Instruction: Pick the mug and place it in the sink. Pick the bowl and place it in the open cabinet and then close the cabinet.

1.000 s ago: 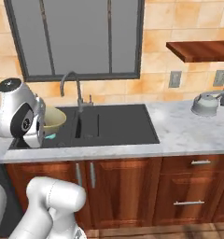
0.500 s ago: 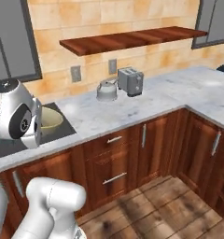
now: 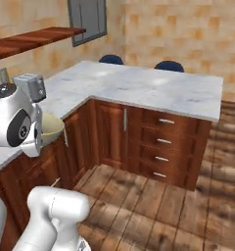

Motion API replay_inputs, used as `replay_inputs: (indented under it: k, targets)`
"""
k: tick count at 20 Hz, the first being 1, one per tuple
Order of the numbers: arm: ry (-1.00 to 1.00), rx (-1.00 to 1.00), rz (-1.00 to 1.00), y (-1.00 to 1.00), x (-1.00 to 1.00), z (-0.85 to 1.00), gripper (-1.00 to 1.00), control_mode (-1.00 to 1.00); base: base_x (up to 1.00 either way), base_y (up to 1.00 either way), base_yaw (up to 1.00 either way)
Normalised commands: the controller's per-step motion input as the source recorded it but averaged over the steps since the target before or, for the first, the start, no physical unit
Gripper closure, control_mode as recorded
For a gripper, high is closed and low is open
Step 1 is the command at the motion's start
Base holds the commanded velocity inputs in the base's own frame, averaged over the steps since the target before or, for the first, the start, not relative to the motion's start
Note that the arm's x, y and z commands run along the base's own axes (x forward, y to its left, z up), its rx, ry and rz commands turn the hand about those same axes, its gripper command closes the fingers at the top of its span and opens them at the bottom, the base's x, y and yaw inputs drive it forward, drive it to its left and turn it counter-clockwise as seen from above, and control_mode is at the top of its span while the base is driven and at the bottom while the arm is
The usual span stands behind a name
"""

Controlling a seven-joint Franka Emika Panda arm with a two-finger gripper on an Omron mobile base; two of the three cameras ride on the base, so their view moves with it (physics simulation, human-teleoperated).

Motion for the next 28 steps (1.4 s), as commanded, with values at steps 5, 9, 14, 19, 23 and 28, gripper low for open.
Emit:
replay_inputs:
  k: [5, 9, 14, 19, 23, 28]
  targets:
    - [0.0, 0.0, 0.0, 0.0, 0.0, 0.0, 1.0, 1.0, 0.0, 0.0, -0.99]
    - [0.0, 0.0, 0.0, 0.0, 0.0, 0.0, 1.0, 1.0, 0.0, 0.0, -1.0]
    - [0.0, 0.0, 0.0, 0.0, 0.0, 0.0, 1.0, 1.0, 0.0, 0.0, -1.0]
    - [0.0, 0.0, 0.0, 0.0, 0.0, 0.0, 1.0, 1.0, 0.0, 0.0, -1.0]
    - [0.0, 0.0, 0.0, 0.0, 0.0, 0.0, 1.0, 1.0, 0.0, 0.0, -1.0]
    - [0.0, 0.0, 0.0, 0.0, 0.0, 0.0, 1.0, 1.0, 0.05, 0.12, -0.77]
